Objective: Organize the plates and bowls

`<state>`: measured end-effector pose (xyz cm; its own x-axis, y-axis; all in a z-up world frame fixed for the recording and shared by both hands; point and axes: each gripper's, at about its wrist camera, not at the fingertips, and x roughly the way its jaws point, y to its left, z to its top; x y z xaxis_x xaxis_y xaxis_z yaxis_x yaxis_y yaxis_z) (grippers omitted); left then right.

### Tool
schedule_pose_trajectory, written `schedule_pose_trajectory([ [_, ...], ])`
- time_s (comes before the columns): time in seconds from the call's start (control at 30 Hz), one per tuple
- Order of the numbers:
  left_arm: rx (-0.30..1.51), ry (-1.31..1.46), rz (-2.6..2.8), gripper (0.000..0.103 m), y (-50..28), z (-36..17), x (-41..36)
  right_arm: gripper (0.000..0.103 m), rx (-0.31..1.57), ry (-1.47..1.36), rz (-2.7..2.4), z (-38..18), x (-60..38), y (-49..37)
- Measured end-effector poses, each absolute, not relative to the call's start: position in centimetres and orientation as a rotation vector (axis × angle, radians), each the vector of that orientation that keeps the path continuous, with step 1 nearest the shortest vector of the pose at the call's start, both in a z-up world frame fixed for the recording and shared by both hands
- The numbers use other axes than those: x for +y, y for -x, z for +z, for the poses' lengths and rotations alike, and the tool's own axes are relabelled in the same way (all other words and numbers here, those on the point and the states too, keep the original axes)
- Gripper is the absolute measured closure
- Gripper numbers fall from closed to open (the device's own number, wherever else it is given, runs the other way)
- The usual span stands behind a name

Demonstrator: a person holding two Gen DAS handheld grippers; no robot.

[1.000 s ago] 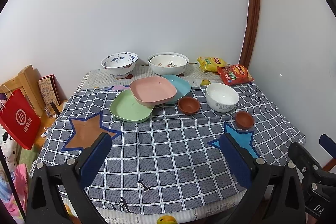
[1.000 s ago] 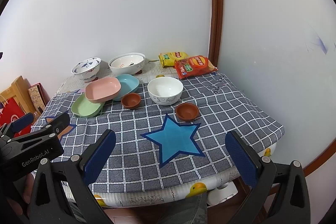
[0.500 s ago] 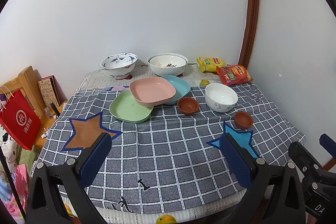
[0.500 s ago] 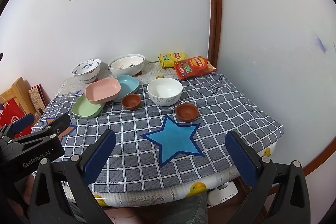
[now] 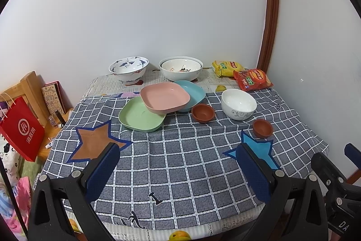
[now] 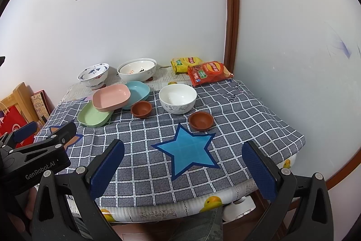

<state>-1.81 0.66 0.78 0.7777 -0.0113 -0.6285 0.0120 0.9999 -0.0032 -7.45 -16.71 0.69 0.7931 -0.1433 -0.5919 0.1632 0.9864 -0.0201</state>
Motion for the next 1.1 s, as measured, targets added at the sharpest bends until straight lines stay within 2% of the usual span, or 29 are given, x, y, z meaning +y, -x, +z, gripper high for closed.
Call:
schedule_pose_trajectory([
  [1.1, 0.674, -0.005, -0.024, 0.000, 1.1, 1.5, 0.2, 0.001, 0.620, -0.012, -0.155, 1.8, -16.2, 6.8],
])
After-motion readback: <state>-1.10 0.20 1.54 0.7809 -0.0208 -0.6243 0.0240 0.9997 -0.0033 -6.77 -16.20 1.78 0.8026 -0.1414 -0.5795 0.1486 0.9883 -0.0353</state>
